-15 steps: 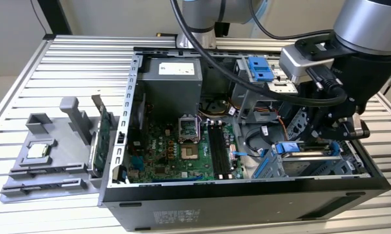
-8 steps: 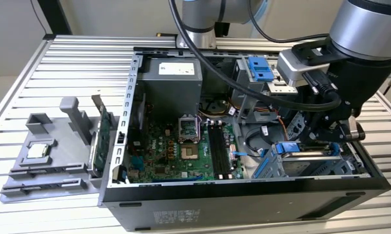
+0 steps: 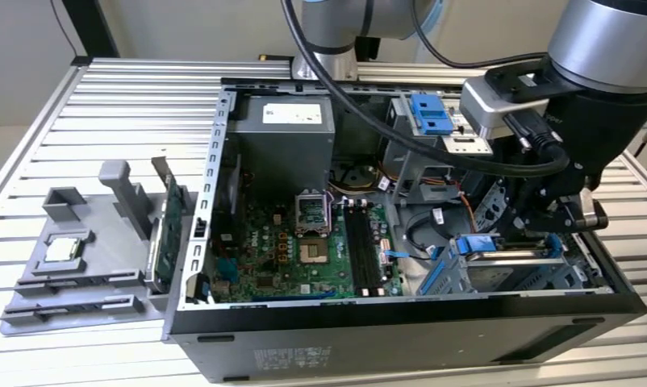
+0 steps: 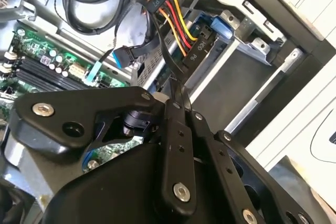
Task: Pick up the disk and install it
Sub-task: 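Insert the second disk wire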
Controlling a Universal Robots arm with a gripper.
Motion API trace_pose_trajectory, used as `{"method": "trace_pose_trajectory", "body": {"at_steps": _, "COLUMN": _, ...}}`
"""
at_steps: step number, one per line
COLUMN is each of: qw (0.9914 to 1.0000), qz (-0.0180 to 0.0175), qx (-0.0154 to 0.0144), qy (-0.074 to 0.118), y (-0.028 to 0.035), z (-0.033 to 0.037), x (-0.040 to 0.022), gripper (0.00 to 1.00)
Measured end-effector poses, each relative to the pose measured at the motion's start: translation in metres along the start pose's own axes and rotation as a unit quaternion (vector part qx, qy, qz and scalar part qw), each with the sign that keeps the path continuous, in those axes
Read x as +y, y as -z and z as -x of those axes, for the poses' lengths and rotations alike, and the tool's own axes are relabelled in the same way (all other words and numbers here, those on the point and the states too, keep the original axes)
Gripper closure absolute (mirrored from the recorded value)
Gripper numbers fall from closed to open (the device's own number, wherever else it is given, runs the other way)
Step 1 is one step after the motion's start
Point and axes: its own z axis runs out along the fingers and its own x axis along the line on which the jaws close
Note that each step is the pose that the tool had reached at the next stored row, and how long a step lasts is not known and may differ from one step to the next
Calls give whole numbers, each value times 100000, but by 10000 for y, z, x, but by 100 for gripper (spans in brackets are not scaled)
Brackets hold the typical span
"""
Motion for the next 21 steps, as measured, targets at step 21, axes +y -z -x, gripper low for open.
{"method": "trace_pose_trajectory", "body": {"at_steps": 21, "qw": 99999, "qz": 19, "qx": 205, "qy": 336, "y": -148, "z": 45, "x": -10, "gripper": 100}}
